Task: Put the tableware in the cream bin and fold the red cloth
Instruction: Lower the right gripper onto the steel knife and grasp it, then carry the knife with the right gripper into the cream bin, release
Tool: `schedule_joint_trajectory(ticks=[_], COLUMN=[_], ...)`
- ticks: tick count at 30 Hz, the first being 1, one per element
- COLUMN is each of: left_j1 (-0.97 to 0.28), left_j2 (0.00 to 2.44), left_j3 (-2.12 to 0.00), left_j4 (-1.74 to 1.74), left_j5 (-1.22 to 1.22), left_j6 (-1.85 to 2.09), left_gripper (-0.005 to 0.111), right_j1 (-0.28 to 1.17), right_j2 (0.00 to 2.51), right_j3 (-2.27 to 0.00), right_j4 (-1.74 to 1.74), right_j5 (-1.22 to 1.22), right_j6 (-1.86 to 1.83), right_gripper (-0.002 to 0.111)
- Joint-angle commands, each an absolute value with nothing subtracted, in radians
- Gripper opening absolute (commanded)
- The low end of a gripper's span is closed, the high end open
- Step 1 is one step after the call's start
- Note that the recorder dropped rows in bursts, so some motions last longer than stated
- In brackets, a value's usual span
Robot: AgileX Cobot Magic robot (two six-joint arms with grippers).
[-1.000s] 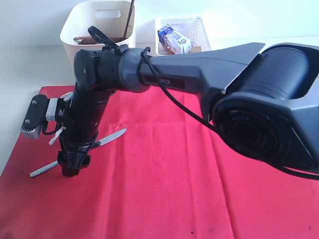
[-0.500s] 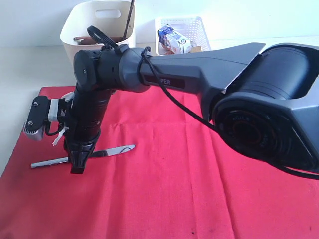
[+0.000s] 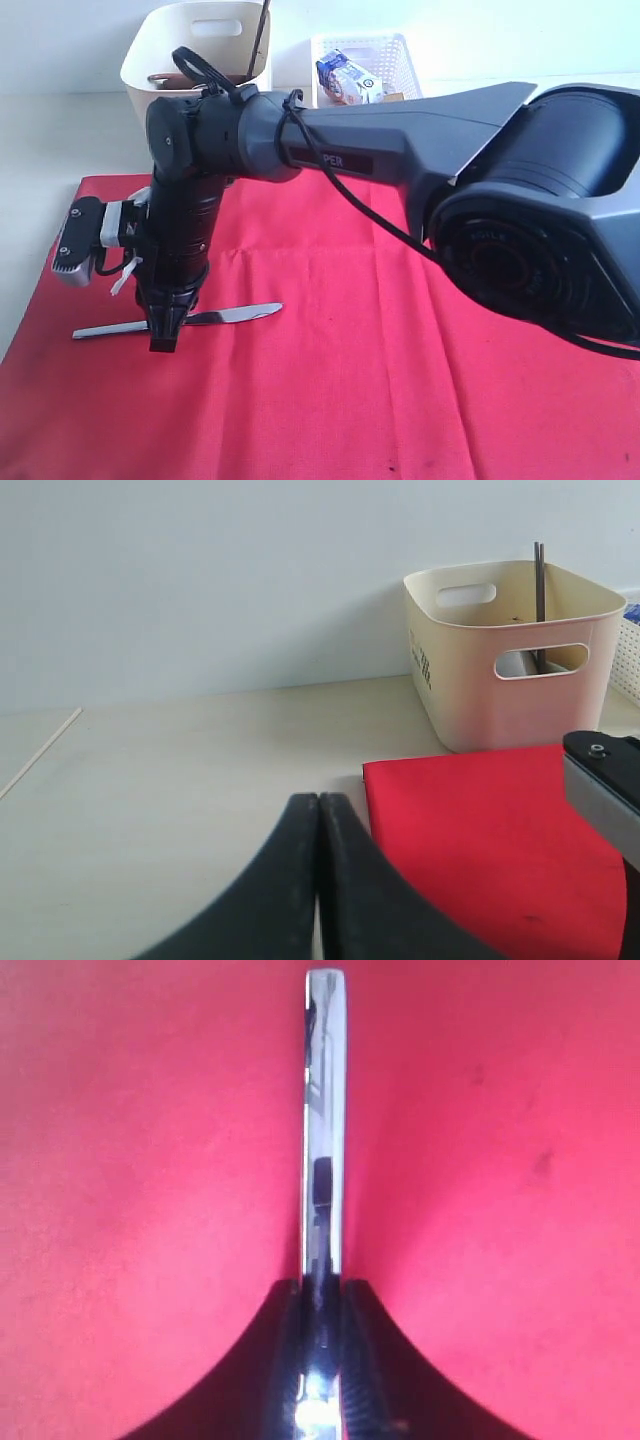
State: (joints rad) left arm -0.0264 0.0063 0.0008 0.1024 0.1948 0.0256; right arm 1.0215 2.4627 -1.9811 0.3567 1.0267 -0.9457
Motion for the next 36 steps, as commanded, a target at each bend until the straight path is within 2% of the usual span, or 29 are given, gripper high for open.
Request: schedule_joint_trajectory(ticks=[1, 17, 25, 36], left_j1=[-0.032, -0.032, -0.032, -0.032], left_j2=[0.0, 0.0, 0.0, 0.0], left_j3=[0.0, 0.0, 0.0, 0.0], left_j4=[0.097, 0.097, 0.097, 0.097], left_j5=[0.194, 0.194, 0.194, 0.194], left_j6=[0.023, 0.023, 0.023, 0.023], left_gripper=[0.001, 0.001, 0.001, 0.001], right_j1=[1.023, 1.015, 0.938, 0.789], right_j2=[2.43, 2.315, 2.317, 2.317], right_j3=[-1.977, -2.048, -2.157, -2.272], right_j4=[0.329, 0.29, 0.288, 0.368], right_j5=[1.056, 1.045, 1.007, 0.662], right_j6=[-0.922, -0.904, -0.825, -0.677], right_gripper=[0.0, 0.0, 0.0, 0.0])
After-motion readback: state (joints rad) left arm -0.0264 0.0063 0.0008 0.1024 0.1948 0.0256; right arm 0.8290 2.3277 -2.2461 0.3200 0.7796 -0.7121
